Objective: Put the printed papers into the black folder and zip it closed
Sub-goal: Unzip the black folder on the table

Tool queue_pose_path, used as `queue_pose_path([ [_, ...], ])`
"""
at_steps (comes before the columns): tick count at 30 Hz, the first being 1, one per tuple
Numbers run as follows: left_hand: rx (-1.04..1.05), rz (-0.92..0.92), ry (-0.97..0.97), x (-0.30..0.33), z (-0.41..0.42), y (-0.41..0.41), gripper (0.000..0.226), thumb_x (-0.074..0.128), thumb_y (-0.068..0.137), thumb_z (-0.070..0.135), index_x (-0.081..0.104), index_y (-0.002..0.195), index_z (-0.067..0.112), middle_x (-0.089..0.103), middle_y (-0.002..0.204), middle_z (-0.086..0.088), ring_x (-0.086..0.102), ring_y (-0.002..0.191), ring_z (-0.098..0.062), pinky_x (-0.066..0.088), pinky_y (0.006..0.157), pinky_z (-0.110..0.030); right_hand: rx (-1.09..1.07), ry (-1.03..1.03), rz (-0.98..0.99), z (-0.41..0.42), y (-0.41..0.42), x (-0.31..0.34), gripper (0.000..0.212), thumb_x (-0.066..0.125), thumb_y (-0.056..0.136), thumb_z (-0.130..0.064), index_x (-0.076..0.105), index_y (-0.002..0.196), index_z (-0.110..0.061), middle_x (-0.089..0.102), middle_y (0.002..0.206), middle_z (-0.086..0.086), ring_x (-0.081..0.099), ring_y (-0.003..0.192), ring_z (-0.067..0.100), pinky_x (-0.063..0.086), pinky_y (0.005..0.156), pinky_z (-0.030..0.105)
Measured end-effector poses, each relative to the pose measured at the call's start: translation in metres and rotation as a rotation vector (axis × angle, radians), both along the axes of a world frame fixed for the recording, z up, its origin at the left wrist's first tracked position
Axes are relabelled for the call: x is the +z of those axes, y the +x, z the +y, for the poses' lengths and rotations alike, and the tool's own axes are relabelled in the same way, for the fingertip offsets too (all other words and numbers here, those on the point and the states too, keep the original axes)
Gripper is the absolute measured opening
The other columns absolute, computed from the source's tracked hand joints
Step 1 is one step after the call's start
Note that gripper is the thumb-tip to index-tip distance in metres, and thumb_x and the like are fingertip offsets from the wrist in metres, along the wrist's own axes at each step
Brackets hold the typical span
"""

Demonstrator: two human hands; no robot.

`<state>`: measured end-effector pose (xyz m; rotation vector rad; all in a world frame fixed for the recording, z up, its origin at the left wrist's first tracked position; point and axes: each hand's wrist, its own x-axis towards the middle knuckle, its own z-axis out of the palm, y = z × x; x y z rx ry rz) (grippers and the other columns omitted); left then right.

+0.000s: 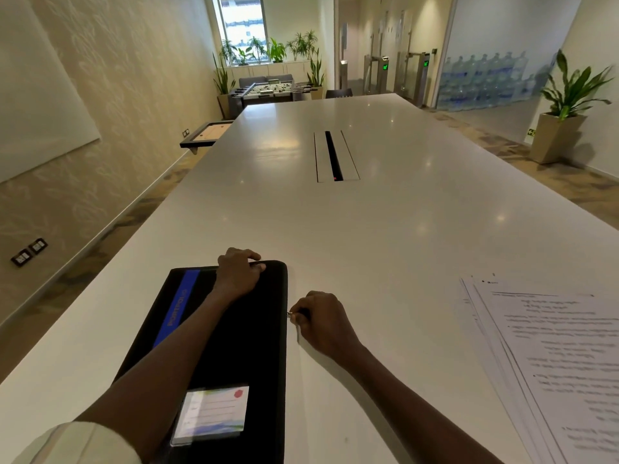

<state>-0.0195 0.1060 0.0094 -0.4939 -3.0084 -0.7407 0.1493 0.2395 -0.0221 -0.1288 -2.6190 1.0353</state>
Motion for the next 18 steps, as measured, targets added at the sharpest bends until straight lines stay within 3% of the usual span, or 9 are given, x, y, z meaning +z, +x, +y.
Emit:
queue_pose_path([
  [3,0.122,-0.099,-0.214,0.004,0.018,0.04,0.076,0.06,0.079,0.064,0.052,0.131,0.009,0.045,0.135,-0.023,0.041,0.127,-0.044,0.037,0.102,-0.058,-0.038,0.026,-0.002,-0.005,0.001,0.001,0.02,0.059,0.084,-0.013,0.079,0.086,-0.015,0.07,0.08,0.007,0.063,0.075,0.023,0.05,0.067,0.031],
  [5,0.147,-0.147,-0.302,0.005,0.028,0.065,0.085,0.065,0.073,0.067,0.051,0.13,0.005,0.042,0.138,-0.027,0.04,0.127,-0.048,0.036,0.102,-0.06,-0.059,0.035,0.016,-0.008,0.003,0.0,0.02,0.059,0.083,-0.011,0.078,0.085,-0.016,0.069,0.077,0.007,0.061,0.07,0.023,0.048,0.062,0.031],
  [7,0.092,-0.047,-0.333,0.005,0.032,0.079,0.066,0.07,0.073,0.057,0.061,0.113,0.005,0.056,0.125,-0.024,0.054,0.115,-0.041,0.047,0.097,-0.053,-0.064,0.034,0.025,-0.009,0.006,0.0,0.019,0.06,0.083,-0.012,0.077,0.084,-0.017,0.067,0.074,0.007,0.058,0.066,0.022,0.047,0.059,0.032],
  [10,-0.028,0.091,-0.317,0.012,0.032,0.083,0.039,0.071,0.076,0.044,0.065,0.086,0.007,0.069,0.1,-0.015,0.067,0.092,-0.03,0.055,0.078,-0.035,-0.06,0.019,-0.004,-0.009,0.008,0.003,0.017,0.06,0.082,-0.011,0.077,0.08,-0.011,0.069,0.076,0.01,0.061,0.069,0.025,0.05,0.062,0.038],
  [18,-0.119,0.063,-0.32,0.021,0.032,0.082,0.029,0.068,0.078,0.038,0.056,0.072,0.012,0.069,0.096,-0.014,0.065,0.092,-0.03,0.045,0.069,-0.03,0.018,0.037,-0.049,-0.009,0.028,0.007,0.013,0.066,0.082,-0.008,0.079,0.084,-0.007,0.072,0.082,0.013,0.064,0.076,0.026,0.038,0.062,0.026],
])
